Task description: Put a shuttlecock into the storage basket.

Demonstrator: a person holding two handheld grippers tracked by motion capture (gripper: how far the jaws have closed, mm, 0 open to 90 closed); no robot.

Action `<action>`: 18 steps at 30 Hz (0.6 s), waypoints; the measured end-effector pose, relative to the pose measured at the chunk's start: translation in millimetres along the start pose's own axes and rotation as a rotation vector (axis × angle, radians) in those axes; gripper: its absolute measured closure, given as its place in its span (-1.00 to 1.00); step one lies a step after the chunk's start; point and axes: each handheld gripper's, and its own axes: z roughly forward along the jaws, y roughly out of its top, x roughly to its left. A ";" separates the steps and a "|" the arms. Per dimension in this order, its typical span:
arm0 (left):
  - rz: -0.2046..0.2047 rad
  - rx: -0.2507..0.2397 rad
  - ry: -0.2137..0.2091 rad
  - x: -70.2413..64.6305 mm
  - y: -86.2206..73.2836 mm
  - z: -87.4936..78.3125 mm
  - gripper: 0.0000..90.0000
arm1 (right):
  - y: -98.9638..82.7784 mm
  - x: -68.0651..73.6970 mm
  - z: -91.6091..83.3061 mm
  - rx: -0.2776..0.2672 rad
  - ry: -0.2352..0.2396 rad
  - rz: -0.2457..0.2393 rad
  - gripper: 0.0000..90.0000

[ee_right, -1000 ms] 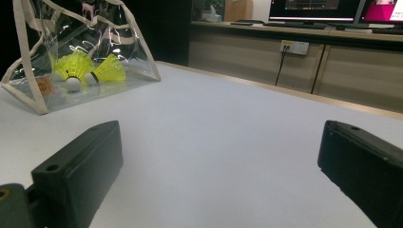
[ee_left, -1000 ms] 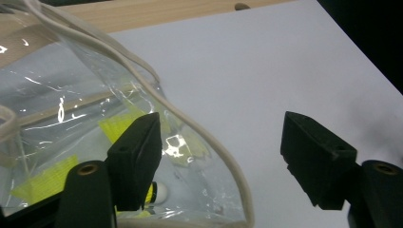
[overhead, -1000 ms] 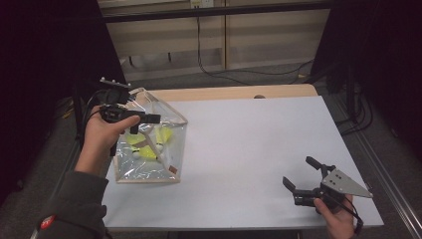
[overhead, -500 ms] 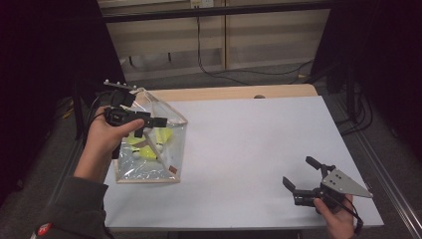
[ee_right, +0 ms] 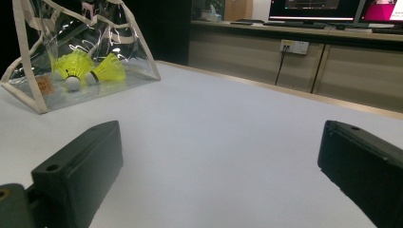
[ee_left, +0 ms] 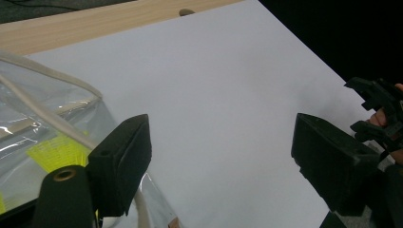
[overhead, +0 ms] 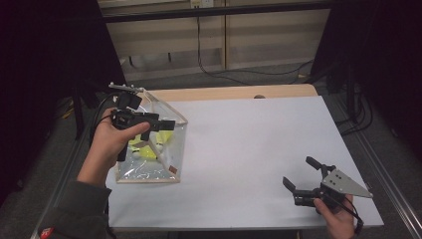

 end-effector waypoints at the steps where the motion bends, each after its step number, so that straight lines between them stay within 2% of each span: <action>1: 0.003 0.003 -0.003 -0.7 0.2 0.5 -0.53 | -0.1 0.1 -0.1 0.001 0.000 0.000 -0.97; 15: 0.049 0.011 -0.056 -12.9 -3.1 14.2 -0.57 | -1.5 -1.0 -4.8 0.002 -0.012 0.004 -0.97; 18: 0.047 0.006 -0.073 -14.3 -4.7 15.7 -0.61 | -1.8 -0.6 -4.6 0.003 -0.012 0.004 -0.97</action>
